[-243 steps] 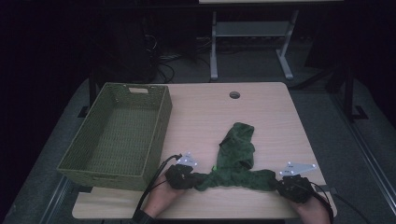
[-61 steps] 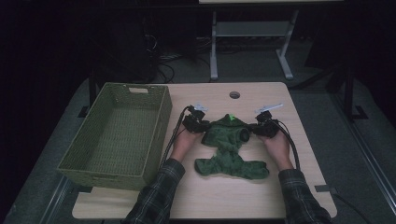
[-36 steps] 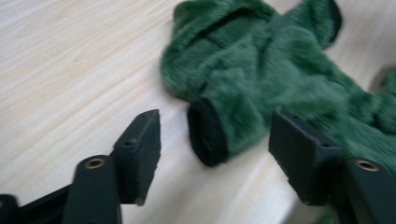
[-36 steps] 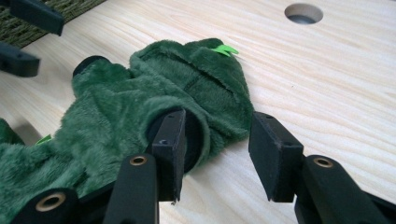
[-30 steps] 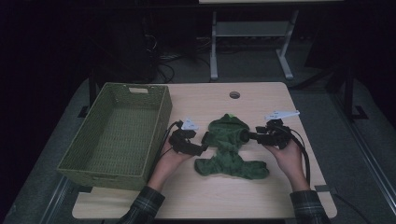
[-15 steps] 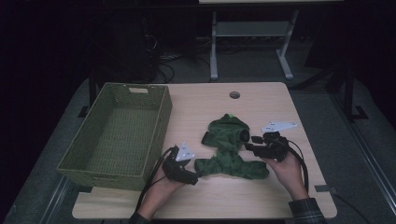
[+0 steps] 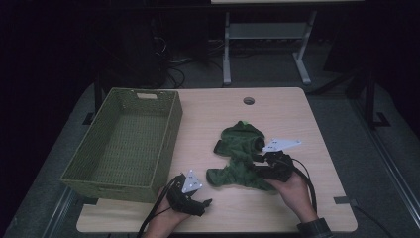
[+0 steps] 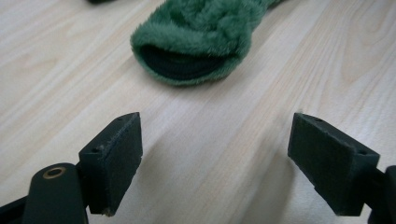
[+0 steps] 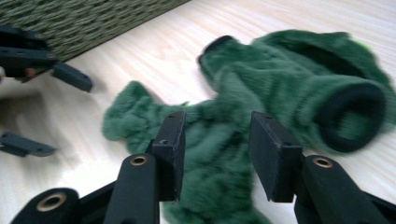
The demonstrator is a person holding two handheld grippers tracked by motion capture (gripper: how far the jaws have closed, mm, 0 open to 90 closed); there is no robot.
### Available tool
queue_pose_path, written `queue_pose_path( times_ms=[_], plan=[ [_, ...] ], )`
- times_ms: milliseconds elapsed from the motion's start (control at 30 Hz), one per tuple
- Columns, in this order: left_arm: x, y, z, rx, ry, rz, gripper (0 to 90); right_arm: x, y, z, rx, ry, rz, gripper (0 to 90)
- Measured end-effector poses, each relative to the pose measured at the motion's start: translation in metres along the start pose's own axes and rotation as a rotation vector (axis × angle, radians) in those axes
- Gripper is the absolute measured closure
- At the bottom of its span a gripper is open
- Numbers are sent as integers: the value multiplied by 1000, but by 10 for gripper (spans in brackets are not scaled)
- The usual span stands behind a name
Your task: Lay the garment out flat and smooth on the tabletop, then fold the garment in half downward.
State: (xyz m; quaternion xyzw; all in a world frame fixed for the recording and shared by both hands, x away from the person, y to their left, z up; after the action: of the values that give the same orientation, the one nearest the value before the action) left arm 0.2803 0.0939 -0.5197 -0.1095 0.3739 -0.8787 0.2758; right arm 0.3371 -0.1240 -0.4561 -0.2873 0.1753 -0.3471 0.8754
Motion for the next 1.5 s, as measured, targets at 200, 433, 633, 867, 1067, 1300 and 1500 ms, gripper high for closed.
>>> queue_pose_path(
  times_ms=[200,433,633,867,1067,1300,1500],
  plan=[
    [-3,4,-5,33,-14,-35,147,-19,7,6,8,-26,34,592],
    [-3,4,-5,37,-15,-40,141,-49,19,12,6,-79,97,640],
    [-3,4,-5,37,-14,-41,140,-74,36,14,-13,-110,144,675],
    [-3,4,-5,37,-10,-46,139,-92,59,14,-44,-149,182,683],
    [-4,4,-5,35,-6,-46,139,-100,74,8,-85,-166,194,687],
    [-4,4,-5,34,-4,-48,140,-94,91,0,-123,-185,157,687],
    [-4,4,-5,32,-1,-50,139,-90,100,-8,-132,-196,123,696]
  ],
)
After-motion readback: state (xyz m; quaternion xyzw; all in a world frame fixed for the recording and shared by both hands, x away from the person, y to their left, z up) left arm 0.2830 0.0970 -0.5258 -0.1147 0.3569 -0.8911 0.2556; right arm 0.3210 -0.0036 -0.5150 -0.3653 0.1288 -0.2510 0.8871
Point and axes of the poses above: each handheld gripper's, and its own axes: y roughly forward along the jaws, z roughly out of its top, x roughly to its right, the point moved 7 cm from there along y, roughly forward along the jaws, and after that the axes turned 2 degrees about -z, right-handed, at the moved point
